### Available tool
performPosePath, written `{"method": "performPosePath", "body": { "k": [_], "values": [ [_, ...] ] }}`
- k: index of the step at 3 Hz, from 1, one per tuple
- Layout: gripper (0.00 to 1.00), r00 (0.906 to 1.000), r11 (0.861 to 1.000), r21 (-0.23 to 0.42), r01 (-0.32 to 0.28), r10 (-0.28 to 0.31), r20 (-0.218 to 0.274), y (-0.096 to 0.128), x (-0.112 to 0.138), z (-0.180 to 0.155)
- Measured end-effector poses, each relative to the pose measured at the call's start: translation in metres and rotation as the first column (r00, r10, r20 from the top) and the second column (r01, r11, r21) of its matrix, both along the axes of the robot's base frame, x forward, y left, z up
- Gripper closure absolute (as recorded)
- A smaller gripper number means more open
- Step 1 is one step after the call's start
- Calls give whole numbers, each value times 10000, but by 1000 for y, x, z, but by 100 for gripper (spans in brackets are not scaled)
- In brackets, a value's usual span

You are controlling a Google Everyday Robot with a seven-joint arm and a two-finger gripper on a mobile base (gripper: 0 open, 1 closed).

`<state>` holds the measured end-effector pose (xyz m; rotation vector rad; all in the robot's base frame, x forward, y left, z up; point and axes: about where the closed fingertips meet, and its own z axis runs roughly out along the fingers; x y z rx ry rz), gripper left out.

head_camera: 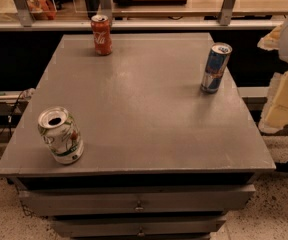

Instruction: Move 7up can near redbull can

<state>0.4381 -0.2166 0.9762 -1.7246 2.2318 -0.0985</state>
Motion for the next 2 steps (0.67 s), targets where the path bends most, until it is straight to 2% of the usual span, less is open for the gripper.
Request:
{"method": "performPosePath", "body": {
  "k": [1, 2],
  "values": [
    [0, 10000, 10000, 0, 0, 0, 2, 0, 0, 0],
    [0, 10000, 9996, 287, -33, 31, 60, 6, 0, -2]
  ]
}}
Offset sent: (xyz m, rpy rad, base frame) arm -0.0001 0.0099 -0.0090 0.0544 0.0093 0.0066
